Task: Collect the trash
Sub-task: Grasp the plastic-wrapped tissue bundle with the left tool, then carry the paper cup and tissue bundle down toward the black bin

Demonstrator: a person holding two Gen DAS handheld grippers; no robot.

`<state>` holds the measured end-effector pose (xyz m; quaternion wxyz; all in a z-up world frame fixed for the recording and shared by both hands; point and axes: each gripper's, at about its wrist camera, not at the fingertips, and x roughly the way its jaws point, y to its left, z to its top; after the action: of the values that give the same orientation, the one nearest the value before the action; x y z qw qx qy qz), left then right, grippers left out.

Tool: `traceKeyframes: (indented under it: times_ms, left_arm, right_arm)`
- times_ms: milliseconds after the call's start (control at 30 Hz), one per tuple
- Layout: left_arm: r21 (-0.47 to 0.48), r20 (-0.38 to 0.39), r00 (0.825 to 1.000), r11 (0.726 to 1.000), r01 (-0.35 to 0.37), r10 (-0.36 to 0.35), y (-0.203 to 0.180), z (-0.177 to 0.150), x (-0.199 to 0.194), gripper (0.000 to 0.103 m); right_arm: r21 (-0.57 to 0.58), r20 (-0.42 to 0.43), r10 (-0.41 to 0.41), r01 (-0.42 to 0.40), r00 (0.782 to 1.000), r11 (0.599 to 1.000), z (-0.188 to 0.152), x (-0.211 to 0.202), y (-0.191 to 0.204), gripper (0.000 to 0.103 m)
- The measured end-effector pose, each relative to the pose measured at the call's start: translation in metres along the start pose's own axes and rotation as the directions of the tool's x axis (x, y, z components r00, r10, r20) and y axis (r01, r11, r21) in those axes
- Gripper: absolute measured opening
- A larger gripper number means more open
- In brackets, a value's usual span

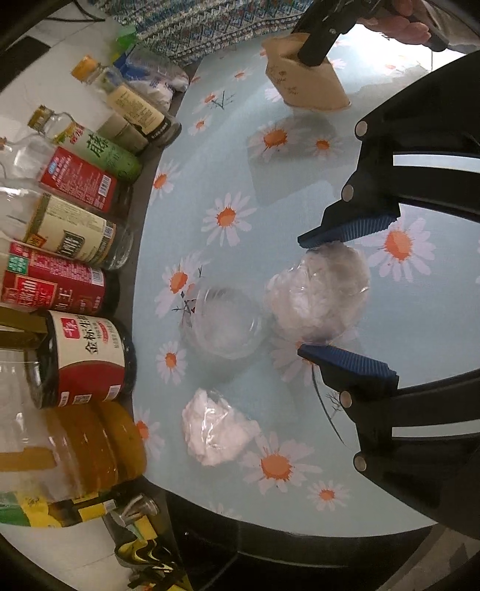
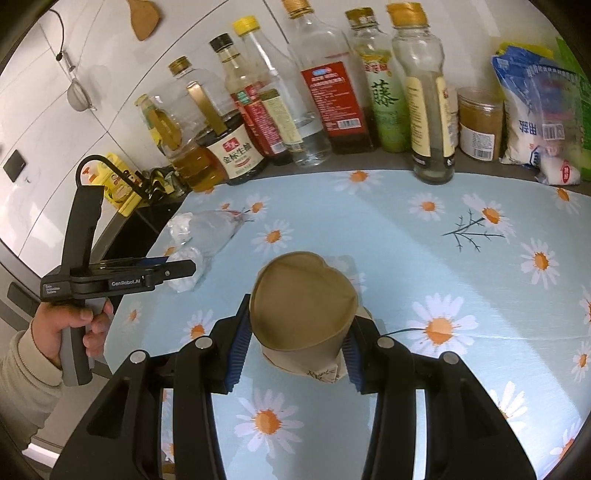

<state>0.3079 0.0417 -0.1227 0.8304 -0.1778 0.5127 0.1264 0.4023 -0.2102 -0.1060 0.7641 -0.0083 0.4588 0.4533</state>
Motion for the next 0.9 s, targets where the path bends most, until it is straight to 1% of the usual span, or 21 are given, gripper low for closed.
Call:
traceKeyframes:
  times_ms: [233, 333, 467, 667, 900]
  left_arm:
    - [0.032, 0.024, 0.999, 0.998, 0.047, -0.048, 0.002, -0.018, -0.025, 0.051]
    - [0.06, 0.046, 0.997, 0.996, 0.065, -0.068, 0.005, -0.029, -0.039, 0.051]
    - [0.067, 0.055, 0.992, 0.992, 0.108, -0.112, 0.018, -0.05, -0.056, 0.051]
    - [0.103, 0.067, 0.986, 0.984, 0.146, -0.153, 0.036, -0.079, -0.082, 0.051]
    - [0.146, 0.084, 0.977, 0.973, 0.181, -0.195, 0.054, -0.111, -0.109, 0.051]
  right_arm:
    - [0.011, 0.006, -0.015, 0.015, 1.0, 1.0, -0.006, -0.001, 0.025, 0.045]
    - [0.009, 0.012, -0.033, 0.032, 0.999, 0.999, -0.013, -0.003, 0.041, 0.045]
    - [0.02, 0.03, -0.057, 0.056, 0.998, 0.998, -0.022, -0.009, 0.063, 0.045]
    - [0.024, 0.049, -0.097, 0.096, 0.994, 0.995, -0.043, -0.017, 0.102, 0.045]
    - [0.037, 0.06, -0.114, 0.112, 0.992, 0.993, -0.069, -0.023, 0.146, 0.045]
